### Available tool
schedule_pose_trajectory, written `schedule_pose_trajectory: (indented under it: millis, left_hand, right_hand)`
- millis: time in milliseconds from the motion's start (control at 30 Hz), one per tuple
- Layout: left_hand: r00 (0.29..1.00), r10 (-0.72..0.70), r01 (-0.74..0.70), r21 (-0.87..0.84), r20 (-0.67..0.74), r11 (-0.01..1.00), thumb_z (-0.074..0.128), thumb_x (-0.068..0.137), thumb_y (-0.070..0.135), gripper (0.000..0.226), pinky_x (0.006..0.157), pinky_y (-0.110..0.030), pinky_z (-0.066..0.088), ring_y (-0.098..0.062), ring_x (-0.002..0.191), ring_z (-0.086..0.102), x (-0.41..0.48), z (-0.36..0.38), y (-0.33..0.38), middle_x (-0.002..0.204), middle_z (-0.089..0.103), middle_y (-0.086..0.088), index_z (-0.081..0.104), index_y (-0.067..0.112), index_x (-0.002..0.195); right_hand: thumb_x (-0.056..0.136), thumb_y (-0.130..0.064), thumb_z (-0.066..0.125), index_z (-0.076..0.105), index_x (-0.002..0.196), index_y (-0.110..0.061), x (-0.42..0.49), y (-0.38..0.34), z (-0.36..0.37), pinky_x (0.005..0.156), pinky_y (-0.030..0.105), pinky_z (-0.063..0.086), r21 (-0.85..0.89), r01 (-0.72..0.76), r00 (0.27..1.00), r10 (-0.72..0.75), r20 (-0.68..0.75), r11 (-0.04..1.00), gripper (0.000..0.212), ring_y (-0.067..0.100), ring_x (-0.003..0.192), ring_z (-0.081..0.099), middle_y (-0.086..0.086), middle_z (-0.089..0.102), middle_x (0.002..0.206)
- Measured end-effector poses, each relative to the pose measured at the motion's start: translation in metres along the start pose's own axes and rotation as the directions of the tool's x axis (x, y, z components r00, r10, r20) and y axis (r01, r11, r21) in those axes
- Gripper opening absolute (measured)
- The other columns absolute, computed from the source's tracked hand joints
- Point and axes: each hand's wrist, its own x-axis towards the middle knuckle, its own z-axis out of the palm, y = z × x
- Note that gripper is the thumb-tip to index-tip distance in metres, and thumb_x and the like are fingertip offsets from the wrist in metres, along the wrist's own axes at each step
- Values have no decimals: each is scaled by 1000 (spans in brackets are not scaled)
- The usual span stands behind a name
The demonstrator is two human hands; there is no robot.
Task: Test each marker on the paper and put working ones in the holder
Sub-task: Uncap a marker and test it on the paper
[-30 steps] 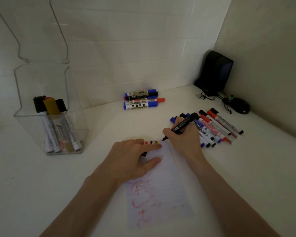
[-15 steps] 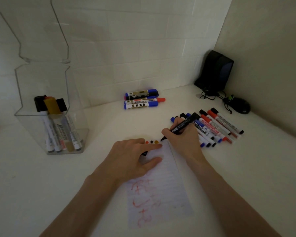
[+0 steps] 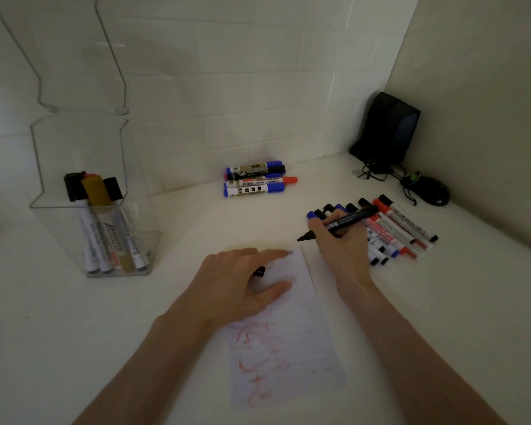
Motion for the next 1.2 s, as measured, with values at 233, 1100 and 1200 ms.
schedule_pose_trajectory:
  millis: [233,1100,1200]
  left_hand:
    - [976,-163,75,-471,-148,879,43,105,13,20,69,-8,40,7,80,55,-1,-9,-5,94,56,17,51,23,120]
    - [956,-265,144,-591,-123,794,58,100,22,13,67,-9,46,-5,79,64,7,-13,-7,87,70,12,64,29,108]
    - [953,-277,146,-617,-122,773,57,100,20,13,68,-12,49,-6,76,65,7,-12,-9,84,67,16,64,27,109]
  right_hand:
    - [86,-25,83,71,94,-15,-4,-17,-8,57,18,50,284,-93,996,93,11,954,17,7,61,57,0,70,74]
    - [91,-15,73,75,114,-7,-20,-33,-17,66,31,57,198,-180,840,45,541,964,24,29,81,72,19,77,97]
    - [96,-31,66,73,120,-8,-19,-39,-23,69,31,59,167,-302,745,123,655,939,34,35,91,75,19,77,107]
